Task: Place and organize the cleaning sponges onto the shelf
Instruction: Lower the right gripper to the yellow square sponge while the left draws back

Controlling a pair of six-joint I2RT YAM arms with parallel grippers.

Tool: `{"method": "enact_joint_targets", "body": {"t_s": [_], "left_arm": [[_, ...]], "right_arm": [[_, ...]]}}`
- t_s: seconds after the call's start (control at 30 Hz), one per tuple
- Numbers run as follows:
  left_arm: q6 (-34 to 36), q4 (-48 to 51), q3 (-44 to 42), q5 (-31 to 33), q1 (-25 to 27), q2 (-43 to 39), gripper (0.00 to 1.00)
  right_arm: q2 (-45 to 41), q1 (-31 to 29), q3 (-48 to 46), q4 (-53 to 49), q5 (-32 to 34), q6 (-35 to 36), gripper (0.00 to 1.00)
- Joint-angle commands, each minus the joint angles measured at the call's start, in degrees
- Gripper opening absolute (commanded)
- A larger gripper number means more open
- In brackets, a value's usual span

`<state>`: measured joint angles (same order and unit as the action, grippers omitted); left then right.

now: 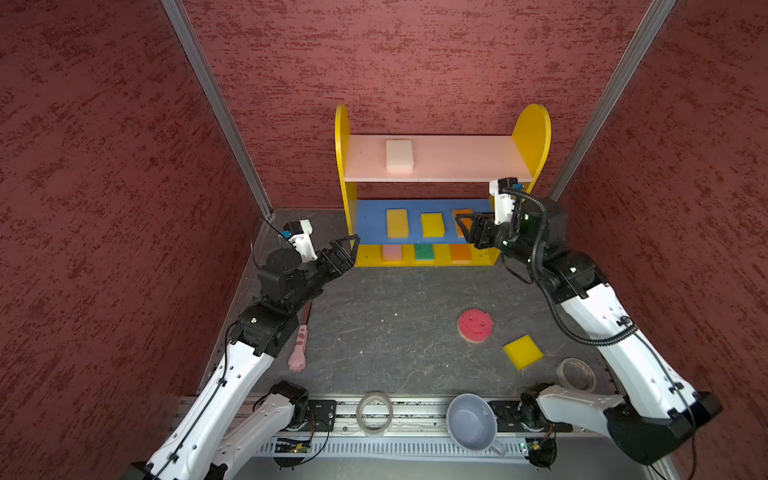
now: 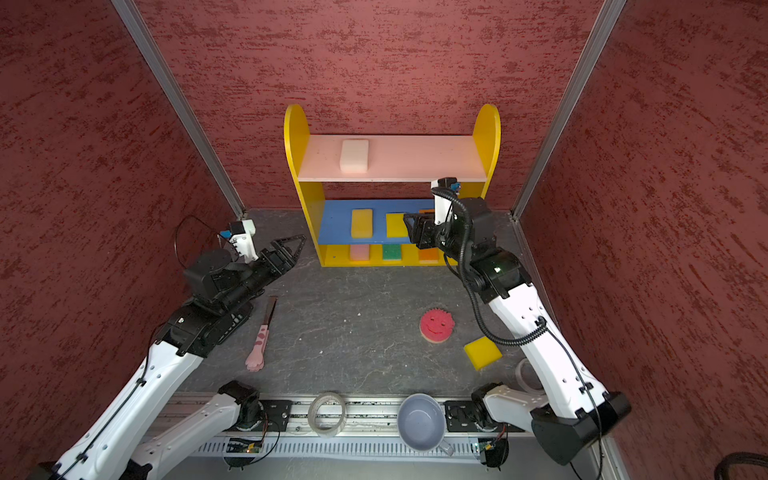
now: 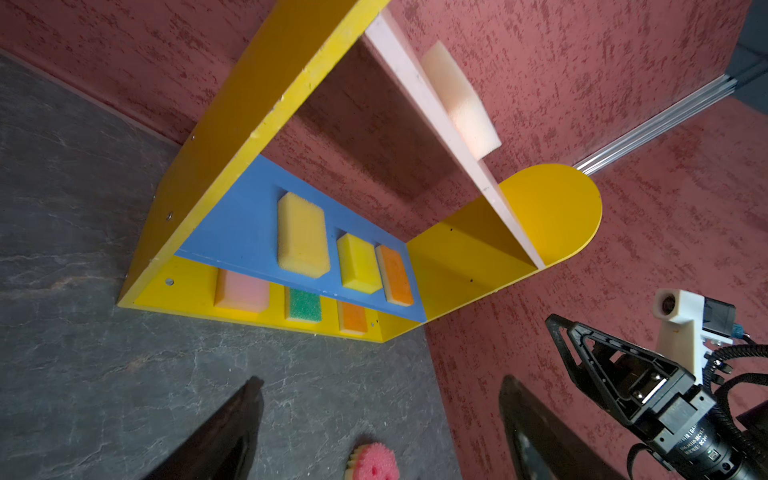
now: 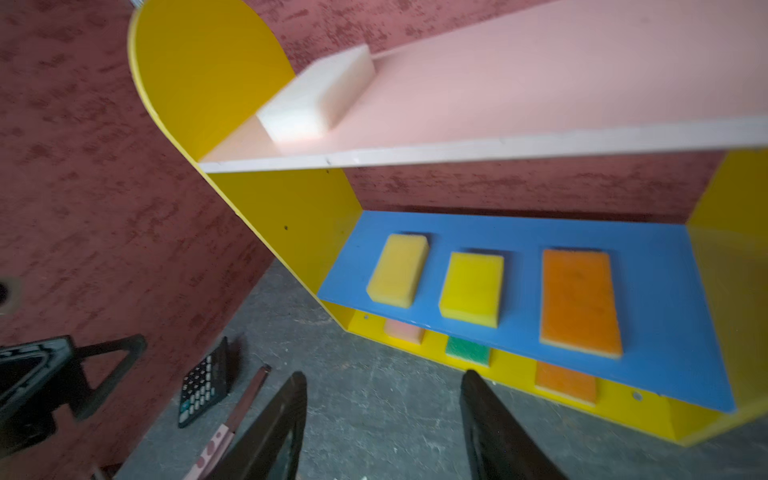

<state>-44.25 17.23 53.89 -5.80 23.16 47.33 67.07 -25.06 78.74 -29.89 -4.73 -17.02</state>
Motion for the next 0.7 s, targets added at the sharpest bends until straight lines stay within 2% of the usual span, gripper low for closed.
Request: {"method": "enact_joint_targets", "body": {"t_s": [0.0, 0.13, 0.37, 0.4, 0.43, 0.53, 0.67], "left_arm": [[1.3, 2.1, -4.2, 3.0, 2.7, -1.6, 0.88], [-0.3, 1.8, -8.3, 6.7, 6.4, -2.9, 0.87], [-3.1, -2.2, -11.9, 10.3, 14.6, 2.6, 0.86], [-3.0, -2.7, -11.8, 11.5, 16.5, 4.2, 0.86], [-2.9, -3.1, -11.5, 12.5, 18.2, 6.0, 0.86], [-2.6, -4.4, -10.4, 13.4, 21.2, 11.4, 0.86], [-1.6, -7.2, -9.1, 11.6, 21.8, 15.8, 0.86]], "right_arm": [[-2.7, 0.1, -6.4, -1.0, 4.1, -2.9, 0.62], [-4.7, 0.2, -11.9, -3.7, 2.1, -4.6, 0.64], [-6.2, 0.7, -18.2, -10.9, 9.6, -8.2, 0.74], [-6.4, 1.0, -19.6, -12.1, 10.2, -9.1, 0.82], [-6.7, 1.4, -21.1, -13.2, 11.2, -10.1, 0.98], [-9.2, 3.4, -26.2, -14.3, 13.9, -13.2, 0.99], [-13.6, 6.8, -32.8, -14.0, 12.7, -18.9, 0.99]]}}
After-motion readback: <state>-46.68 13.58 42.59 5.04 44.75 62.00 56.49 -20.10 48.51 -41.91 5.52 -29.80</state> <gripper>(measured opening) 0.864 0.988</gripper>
